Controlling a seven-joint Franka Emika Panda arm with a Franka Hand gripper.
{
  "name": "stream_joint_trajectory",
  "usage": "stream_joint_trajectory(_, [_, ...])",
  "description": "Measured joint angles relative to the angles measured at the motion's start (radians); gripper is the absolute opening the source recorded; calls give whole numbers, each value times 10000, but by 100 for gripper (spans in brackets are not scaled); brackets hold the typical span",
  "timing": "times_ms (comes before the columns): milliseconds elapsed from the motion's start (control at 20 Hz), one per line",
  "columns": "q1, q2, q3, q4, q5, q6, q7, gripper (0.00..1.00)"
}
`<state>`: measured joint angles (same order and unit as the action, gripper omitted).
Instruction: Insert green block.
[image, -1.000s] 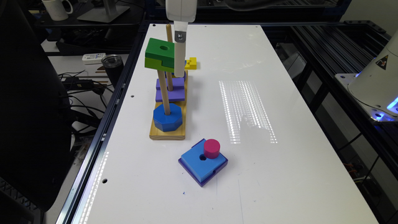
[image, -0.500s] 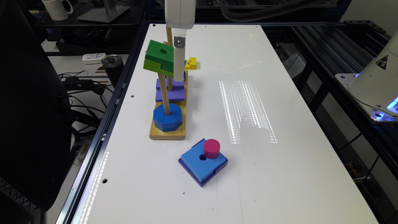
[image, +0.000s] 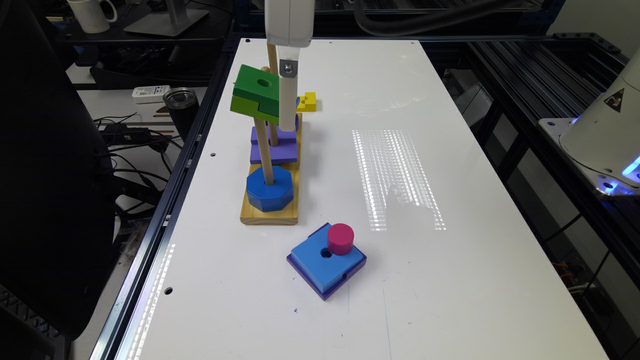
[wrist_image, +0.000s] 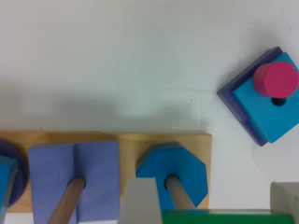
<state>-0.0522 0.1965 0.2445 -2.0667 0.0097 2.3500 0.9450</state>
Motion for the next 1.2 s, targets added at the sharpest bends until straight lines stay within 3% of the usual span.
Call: stream_joint_trajectory(1200, [3,185,4,-5,0,161,0,0])
